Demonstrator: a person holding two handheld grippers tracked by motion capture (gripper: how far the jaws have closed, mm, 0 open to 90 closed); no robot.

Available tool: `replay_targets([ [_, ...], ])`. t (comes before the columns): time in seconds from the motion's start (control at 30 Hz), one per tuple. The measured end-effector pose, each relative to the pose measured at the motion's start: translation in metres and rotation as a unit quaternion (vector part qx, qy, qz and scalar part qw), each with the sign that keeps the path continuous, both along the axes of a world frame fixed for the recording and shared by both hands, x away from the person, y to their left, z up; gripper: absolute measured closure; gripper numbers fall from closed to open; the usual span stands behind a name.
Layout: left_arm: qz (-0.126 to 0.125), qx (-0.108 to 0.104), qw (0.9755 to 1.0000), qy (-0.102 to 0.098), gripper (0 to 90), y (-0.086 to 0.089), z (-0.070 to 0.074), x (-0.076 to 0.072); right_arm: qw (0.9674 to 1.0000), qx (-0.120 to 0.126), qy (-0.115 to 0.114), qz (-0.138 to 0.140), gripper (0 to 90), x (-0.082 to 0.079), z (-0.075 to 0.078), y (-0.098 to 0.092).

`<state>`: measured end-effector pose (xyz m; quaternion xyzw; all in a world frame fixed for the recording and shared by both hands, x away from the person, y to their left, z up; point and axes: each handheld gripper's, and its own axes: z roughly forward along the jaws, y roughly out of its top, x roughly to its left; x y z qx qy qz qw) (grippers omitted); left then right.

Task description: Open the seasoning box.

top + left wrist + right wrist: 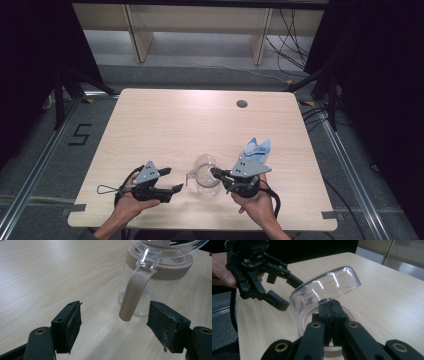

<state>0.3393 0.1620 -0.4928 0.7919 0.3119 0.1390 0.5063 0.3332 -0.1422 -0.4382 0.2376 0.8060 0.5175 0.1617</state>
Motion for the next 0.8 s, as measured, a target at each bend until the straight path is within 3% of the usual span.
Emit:
replay_targets([
  [0.03,-0.003,0.008,1.0000,-0.005,26.7,0.001,0.001,0.000,1.0000,-0.002,-0.003,0.003,89.7,0.001,0.000,0.000],
  [0.27,0.000,0.009,1.0000,-0.003,26.9,0.001,-0.001,0.002,0.9999,0.001,-0.006,0.011,89.7,0.002,0.002,0.004],
  [0.3,0.003,0.004,1.0000,-0.001,27.0,0.000,-0.001,0.001,1.0000,0.007,0.004,0.002,89.6,0.000,0.002,0.006],
  [0.43,0.005,0.007,1.0000,0.001,27.3,0.001,-0.002,0.001,0.9997,0.001,-0.004,0.023,89.7,0.002,0.004,0.009],
  [0.47,0.005,0.007,1.0000,0.000,27.4,0.001,-0.002,0.001,0.9998,0.005,-0.015,0.011,89.6,0.001,0.004,0.011],
  [0.53,0.004,0.007,1.0000,-0.001,27.4,0.001,-0.003,0.002,0.9998,-0.001,-0.003,0.017,89.7,0.000,0.006,0.012],
  [0.57,0.003,0.007,1.0000,-0.001,27.5,0.002,-0.003,0.002,0.9998,0.003,-0.017,0.014,89.7,0.001,0.005,0.014],
  [0.6,0.003,0.008,1.0000,-0.002,27.5,0.002,-0.003,0.002,0.9999,0.004,-0.006,0.009,89.7,-0.001,0.005,0.016],
  [0.8,0.001,0.006,1.0000,0.000,27.8,0.002,-0.004,0.001,0.9998,-0.006,-0.006,0.021,89.7,0.000,0.006,0.020],
])
